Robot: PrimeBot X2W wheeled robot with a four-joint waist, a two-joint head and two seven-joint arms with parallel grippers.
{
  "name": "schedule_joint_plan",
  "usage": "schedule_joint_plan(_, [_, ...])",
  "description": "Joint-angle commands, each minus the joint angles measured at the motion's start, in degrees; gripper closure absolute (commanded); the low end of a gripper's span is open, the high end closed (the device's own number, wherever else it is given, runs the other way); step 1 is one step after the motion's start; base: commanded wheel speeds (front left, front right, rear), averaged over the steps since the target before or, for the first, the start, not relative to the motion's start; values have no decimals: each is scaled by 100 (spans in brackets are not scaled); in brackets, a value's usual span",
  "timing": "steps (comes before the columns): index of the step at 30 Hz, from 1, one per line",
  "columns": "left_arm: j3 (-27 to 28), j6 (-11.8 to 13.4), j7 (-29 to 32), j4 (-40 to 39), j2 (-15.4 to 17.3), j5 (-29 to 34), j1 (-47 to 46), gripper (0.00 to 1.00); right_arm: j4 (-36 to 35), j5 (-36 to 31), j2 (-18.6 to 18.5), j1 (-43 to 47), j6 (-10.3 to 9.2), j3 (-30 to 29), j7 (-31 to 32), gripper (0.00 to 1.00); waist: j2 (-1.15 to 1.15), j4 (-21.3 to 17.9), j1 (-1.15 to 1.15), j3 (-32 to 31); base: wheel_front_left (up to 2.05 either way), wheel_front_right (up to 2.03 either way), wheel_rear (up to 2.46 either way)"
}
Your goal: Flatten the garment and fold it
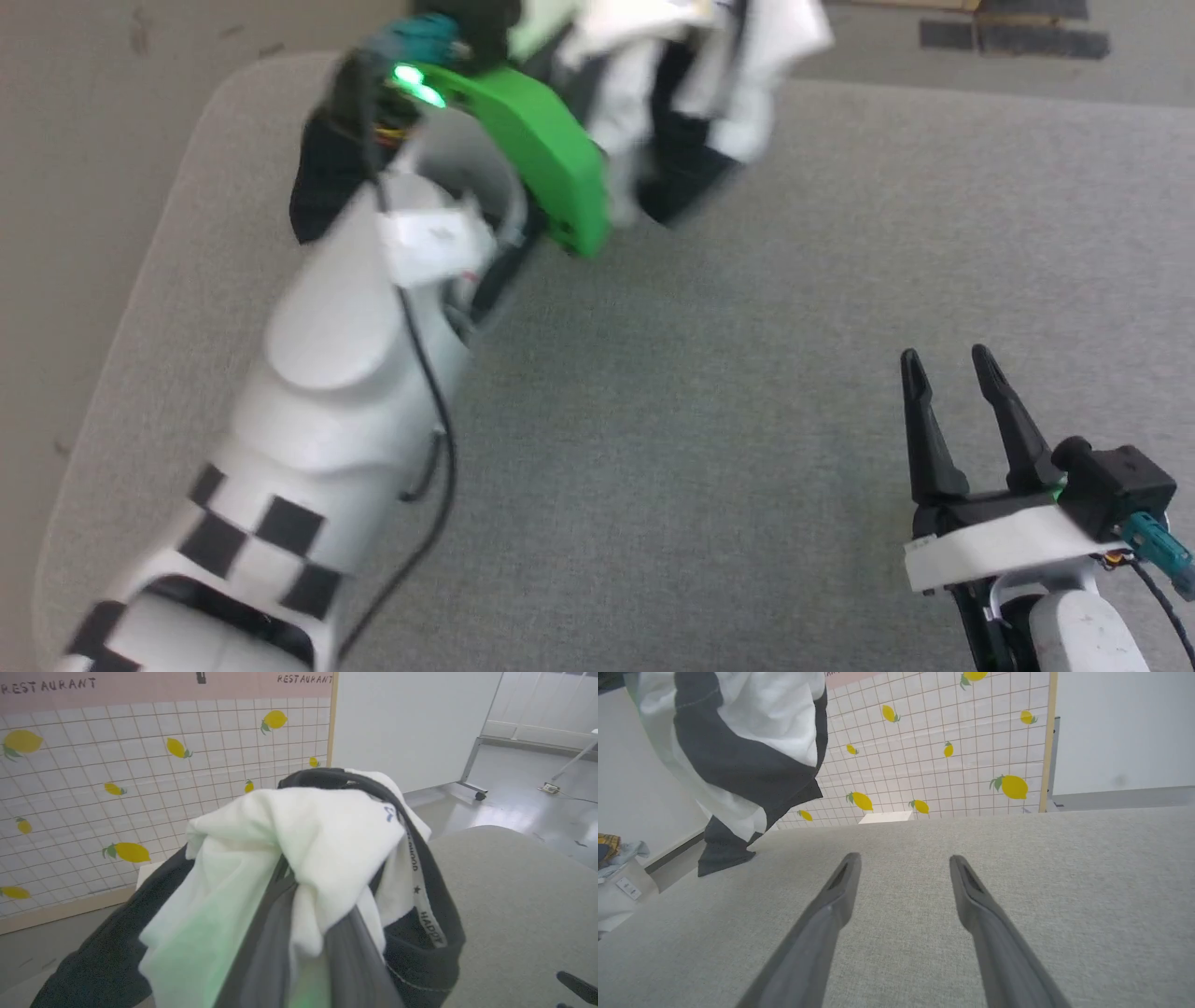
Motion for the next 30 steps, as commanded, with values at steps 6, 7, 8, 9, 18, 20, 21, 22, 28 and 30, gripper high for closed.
schedule_joint_plan(6, [-1025, -67, 700, -98, -225, -300, 1161, 100, 119, 137, -8, 191, -9, -110, -107, 0, 0, -537, 0, -661, 0, 0, 0])
schedule_joint_plan(7, [-1215, -68, 865, -8, -199, -257, 1349, 100, 134, 153, -8, 220, -9, -120, -114, 0, 0, -576, 0, -693, 0, 0, 0])
schedule_joint_plan(8, [-1340, -68, 1046, 104, -193, -285, 1536, 100, 148, 170, -8, 244, -9, -127, -119, 0, 0, -607, 0, -722, 0, 0, 0])
schedule_joint_plan(9, [-1457, -51, 1236, 228, -178, -315, 1731, 100, 160, 187, -8, 274, -9, -127, -124, 0, 0, -640, 0, -742, 0, 0, 0])
schedule_joint_plan(18, [-1261, 385, 1977, 384, -70, -1002, 2635, 0, 244, 286, -8, 479, -9, -176, -155, 0, 0, -644, 0, -955, 0, 0, 0])
schedule_joint_plan(20, [-902, 501, 1852, 98, -47, -1296, 2682, 0, 256, 299, -8, 507, -9, -173, -159, 0, 0, -587, 0, -1016, 0, 0, 0])
schedule_joint_plan(21, [-663, 562, 1773, -85, -31, -1496, 2717, 0, 268, 304, -8, 516, -9, -166, -161, 0, 0, -557, 0, -1068, 0, 0, 0])
schedule_joint_plan(22, [-478, 618, 1688, -242, 2, -1620, 2738, 0, 274, 311, -8, 526, -9, -159, -162, 0, 0, -535, 0, -1109, 0, 0, 0])
schedule_joint_plan(28, [795, 1126, 628, -1134, 448, -1982, 3131, 0, 358, 406, -8, 495, -9, -63, -150, 0, 0, -471, 0, -1361, 0, 0, 0])
schedule_joint_plan(30, [1051, 1308, 59, -1303, 706, -1720, 3375, 0, 396, 431, -8, 474, -9, -57, -107, 0, 0, -459, 0, -1417, 0, 0, 0])
